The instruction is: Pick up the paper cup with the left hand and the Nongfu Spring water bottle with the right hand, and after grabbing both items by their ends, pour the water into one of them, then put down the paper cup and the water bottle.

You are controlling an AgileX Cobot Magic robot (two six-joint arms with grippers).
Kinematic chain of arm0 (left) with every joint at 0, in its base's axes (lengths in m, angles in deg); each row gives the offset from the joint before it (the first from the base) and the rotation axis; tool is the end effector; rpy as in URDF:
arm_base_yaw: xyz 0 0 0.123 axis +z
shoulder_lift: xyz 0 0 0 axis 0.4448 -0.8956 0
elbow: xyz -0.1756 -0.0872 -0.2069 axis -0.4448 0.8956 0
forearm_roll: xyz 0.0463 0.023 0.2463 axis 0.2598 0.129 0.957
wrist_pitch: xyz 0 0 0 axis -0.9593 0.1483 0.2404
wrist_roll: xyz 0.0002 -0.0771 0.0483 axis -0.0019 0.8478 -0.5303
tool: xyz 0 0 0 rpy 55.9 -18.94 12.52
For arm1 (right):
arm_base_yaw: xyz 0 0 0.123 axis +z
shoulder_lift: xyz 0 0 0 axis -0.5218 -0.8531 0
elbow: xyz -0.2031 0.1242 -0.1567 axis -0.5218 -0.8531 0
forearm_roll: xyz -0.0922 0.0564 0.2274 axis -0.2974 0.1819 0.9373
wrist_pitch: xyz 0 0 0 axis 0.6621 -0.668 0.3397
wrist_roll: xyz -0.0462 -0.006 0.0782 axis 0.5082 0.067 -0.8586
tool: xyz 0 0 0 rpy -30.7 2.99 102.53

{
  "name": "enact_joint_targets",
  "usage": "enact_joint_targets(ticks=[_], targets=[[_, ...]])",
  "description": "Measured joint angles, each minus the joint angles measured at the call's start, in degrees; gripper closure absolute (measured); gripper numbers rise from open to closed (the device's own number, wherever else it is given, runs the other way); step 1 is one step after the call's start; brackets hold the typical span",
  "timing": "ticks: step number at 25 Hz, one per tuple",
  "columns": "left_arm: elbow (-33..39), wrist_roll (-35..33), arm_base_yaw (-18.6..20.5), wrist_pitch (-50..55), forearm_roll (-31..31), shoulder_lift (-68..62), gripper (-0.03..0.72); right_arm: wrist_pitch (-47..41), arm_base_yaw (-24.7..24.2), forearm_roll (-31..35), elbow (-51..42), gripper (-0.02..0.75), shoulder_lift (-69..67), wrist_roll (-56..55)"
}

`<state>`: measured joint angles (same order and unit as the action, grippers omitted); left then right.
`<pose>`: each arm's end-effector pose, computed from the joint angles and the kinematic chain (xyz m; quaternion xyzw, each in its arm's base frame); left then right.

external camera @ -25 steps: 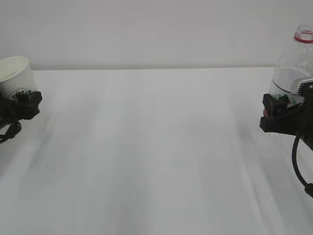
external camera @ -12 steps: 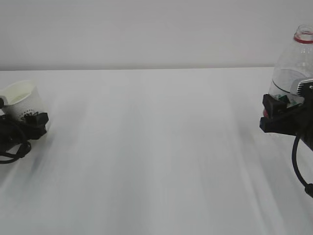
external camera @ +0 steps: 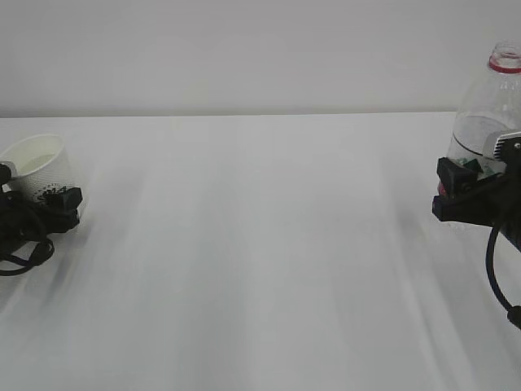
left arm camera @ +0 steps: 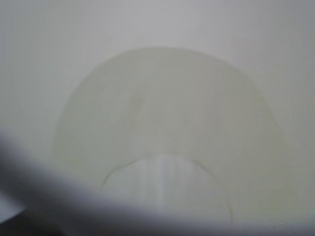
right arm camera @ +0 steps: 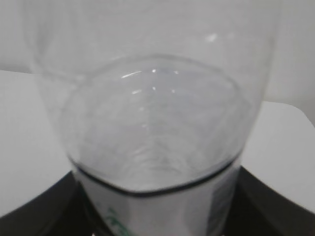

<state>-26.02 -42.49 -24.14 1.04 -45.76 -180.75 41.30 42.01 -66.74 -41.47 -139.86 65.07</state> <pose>0.3435 -0.0011 0.0570 0.0030 0.7999 -0.0752 0.5954 0.2701 0.0359 0.1496 -0.0589 0.7670 -0.0329 0.6381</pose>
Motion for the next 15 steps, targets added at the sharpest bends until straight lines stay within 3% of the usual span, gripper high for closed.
enact_joint_targets(ticks=[9,15], targets=[[0.0,-0.1,0.0,0.0,0.0,0.0,0.093,-0.2,0.0,0.0,0.0,0.238,0.0,0.0],[0.0,-0.1,0.0,0.0,0.0,0.0,0.081,-0.2,0.0,0.0,0.0,0.238,0.0,0.0]])
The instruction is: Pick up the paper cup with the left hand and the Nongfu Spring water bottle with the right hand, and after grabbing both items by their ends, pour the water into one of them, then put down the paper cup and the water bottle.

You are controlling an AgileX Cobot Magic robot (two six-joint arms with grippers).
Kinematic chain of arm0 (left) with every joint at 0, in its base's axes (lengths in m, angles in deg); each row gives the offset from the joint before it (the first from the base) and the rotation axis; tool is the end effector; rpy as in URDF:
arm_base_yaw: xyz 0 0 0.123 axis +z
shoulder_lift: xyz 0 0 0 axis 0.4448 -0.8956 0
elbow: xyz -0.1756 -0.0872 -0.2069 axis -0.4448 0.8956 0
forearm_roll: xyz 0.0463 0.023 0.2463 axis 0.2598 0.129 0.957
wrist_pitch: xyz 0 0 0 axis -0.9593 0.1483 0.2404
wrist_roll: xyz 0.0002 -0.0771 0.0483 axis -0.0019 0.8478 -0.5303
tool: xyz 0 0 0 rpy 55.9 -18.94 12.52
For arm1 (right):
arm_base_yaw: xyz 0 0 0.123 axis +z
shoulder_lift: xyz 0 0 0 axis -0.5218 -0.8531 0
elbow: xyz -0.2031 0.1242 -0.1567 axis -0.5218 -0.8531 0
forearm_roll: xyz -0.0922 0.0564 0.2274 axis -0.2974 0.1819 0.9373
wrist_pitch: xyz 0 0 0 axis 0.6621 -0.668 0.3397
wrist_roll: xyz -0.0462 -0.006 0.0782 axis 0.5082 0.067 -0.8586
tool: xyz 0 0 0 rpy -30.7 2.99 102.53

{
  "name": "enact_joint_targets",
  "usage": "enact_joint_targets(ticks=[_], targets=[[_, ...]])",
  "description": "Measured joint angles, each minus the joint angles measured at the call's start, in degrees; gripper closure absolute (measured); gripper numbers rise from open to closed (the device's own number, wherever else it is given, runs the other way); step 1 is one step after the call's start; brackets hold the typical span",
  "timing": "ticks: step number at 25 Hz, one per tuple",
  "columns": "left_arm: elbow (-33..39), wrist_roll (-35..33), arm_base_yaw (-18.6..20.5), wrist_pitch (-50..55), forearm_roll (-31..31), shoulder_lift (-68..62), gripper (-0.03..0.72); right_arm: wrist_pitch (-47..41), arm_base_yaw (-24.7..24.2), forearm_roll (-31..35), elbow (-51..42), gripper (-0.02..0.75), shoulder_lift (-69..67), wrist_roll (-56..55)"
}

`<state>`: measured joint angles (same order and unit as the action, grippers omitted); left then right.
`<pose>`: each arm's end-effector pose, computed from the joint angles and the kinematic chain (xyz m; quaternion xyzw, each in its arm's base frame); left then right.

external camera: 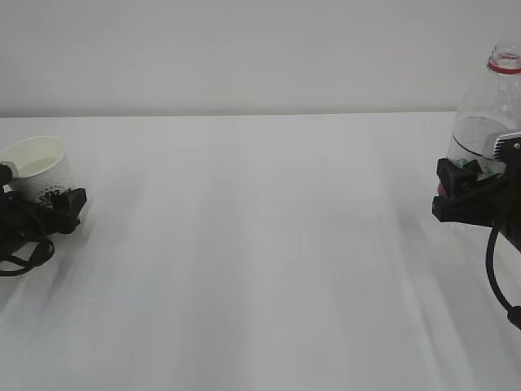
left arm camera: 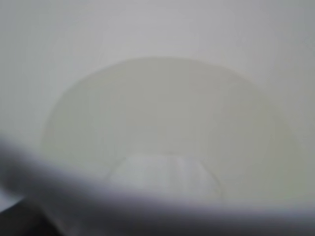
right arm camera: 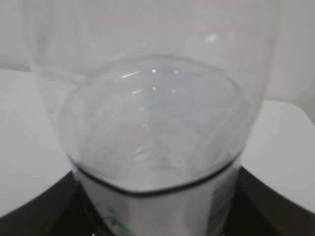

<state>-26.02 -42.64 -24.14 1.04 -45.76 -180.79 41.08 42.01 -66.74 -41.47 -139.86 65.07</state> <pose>0.3435 -0.0011 0.0568 0.0040 0.8001 -0.0744 0.5952 0.2700 0.0359 0.1492 -0.0590 0.7682 -0.0327 0.6366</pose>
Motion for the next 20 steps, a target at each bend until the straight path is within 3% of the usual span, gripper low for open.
enact_joint_targets(ticks=[20], targets=[[6.3,-0.1,0.0,0.6,-0.1,5.4,0.071,-0.5,0.0,0.0,0.0,0.238,0.0,0.0]])
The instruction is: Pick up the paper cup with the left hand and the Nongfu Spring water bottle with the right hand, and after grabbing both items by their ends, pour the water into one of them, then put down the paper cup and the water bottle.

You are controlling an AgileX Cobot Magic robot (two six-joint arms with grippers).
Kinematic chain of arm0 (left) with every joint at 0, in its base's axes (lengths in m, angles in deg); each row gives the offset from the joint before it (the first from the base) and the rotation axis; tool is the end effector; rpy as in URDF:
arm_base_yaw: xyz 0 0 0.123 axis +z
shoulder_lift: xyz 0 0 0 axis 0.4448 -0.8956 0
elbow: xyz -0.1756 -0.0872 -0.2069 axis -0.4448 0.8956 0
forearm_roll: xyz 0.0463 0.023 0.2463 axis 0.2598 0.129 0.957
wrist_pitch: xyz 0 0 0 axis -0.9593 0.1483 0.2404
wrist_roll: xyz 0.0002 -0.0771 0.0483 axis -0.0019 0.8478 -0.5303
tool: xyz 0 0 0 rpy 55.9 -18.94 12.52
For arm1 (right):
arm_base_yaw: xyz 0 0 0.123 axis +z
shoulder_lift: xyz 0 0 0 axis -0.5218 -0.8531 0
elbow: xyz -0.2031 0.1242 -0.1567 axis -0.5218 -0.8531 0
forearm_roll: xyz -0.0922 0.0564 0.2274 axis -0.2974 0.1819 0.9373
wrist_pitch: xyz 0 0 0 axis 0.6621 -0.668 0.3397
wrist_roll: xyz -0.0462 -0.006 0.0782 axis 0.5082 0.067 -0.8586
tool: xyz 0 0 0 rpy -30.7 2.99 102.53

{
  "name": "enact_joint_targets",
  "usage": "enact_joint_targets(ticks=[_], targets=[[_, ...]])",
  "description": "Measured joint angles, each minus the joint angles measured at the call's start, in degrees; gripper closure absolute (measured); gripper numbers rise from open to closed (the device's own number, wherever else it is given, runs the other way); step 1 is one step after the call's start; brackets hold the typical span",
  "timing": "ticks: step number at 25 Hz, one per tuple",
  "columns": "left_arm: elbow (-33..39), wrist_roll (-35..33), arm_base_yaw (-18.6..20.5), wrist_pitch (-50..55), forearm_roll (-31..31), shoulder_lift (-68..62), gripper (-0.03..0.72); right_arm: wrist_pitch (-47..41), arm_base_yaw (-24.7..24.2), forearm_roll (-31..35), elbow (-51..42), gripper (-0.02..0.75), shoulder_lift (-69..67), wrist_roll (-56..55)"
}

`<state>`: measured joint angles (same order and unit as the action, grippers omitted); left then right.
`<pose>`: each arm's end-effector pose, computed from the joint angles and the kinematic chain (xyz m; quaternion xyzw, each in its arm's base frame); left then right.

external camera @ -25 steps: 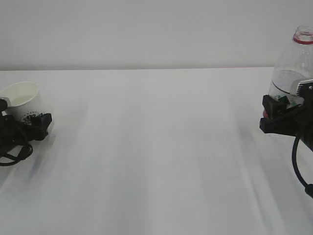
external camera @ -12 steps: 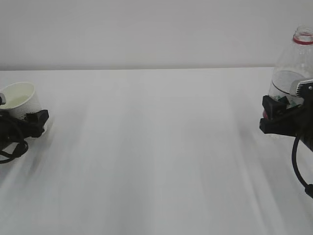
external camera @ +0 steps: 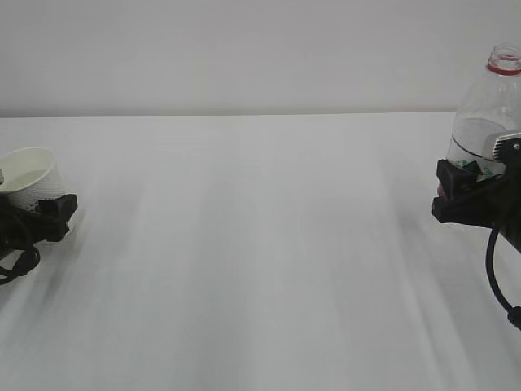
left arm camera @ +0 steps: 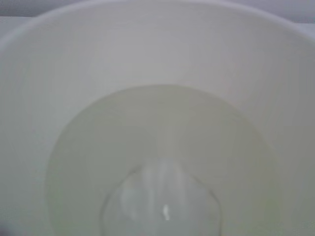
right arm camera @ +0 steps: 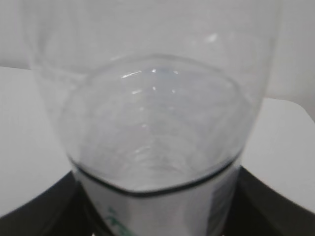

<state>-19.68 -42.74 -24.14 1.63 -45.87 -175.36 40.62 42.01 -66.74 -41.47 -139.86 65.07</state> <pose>0.3187 -0.0018 0.0715 0.0030 0.8078 -0.0731 0.5848 0.2699 0.0360 0.1485 -0.0594 0.7708 -0.0324 0.6335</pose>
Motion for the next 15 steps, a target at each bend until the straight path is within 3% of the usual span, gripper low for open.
enact_joint_targets(ticks=[5,15], targets=[[0.0,0.0,0.0,-0.4,0.0,0.1,0.006,0.0,0.0,0.0,0.0,0.238,0.0,0.0],[0.6,0.0,0.0,-0.6,0.0,0.2,-0.002,-0.1,0.0,0.0,0.0,0.238,0.0,0.0]])
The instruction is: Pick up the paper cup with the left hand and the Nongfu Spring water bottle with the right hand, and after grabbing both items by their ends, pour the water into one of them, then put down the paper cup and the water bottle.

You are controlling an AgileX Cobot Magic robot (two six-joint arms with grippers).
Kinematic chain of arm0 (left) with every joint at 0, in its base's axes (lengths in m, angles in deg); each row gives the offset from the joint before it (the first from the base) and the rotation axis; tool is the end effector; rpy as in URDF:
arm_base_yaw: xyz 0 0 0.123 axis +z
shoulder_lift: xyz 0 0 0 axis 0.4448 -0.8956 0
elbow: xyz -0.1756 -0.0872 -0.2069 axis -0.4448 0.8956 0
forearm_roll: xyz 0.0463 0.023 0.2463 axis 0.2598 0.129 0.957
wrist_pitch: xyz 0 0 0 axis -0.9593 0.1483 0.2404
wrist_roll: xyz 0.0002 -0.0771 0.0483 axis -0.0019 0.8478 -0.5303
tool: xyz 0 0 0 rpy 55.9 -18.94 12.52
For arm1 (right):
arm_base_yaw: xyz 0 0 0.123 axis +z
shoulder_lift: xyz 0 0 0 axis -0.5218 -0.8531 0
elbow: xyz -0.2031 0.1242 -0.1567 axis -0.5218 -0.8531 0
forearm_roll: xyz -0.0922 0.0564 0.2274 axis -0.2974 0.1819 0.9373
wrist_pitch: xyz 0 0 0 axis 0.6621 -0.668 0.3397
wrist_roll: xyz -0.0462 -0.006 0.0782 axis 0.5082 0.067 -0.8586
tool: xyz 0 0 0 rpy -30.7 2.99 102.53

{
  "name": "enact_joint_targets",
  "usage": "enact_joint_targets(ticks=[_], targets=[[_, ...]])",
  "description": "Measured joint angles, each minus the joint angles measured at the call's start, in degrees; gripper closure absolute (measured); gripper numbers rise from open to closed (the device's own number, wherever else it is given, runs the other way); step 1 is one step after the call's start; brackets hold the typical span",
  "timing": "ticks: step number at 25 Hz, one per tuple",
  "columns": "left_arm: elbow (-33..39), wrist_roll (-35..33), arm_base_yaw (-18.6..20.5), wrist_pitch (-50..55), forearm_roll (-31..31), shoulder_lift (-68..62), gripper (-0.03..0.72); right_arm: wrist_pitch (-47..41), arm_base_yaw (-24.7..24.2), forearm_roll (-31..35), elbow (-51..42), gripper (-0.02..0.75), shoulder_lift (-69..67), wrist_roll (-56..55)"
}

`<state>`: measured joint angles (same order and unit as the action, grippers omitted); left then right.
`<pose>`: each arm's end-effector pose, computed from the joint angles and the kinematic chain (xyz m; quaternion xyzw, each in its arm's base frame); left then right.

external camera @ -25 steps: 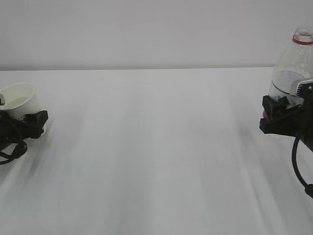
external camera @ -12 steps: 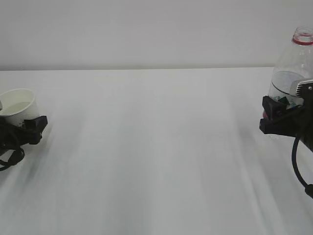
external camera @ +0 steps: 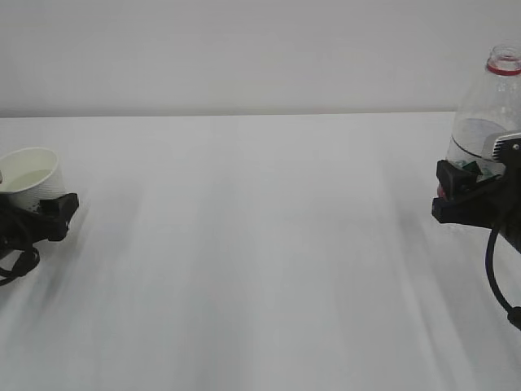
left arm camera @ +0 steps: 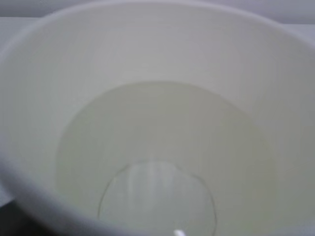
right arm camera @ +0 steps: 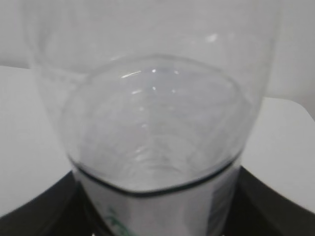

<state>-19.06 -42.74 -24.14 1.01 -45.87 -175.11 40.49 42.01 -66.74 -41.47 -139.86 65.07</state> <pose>0.3163 -0.0020 0.0723 0.0028 0.8065 -0.0738 0.5866 0.2698 0.0360 0.1483 -0.0595 0.7715 -0.0323 0.6327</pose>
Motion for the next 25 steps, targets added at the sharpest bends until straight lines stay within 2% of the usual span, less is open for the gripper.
enact_joint_targets(ticks=[21,25], targets=[[12.7,0.0,0.0,-0.1,-0.1,10.4,-0.003,0.0,0.0,0.0,0.0,0.238,0.0,0.0],[15.2,0.0,0.0,-0.1,2.7,12.7,0.001,0.0,0.0,-0.1,0.0,0.238,0.0,0.0]])
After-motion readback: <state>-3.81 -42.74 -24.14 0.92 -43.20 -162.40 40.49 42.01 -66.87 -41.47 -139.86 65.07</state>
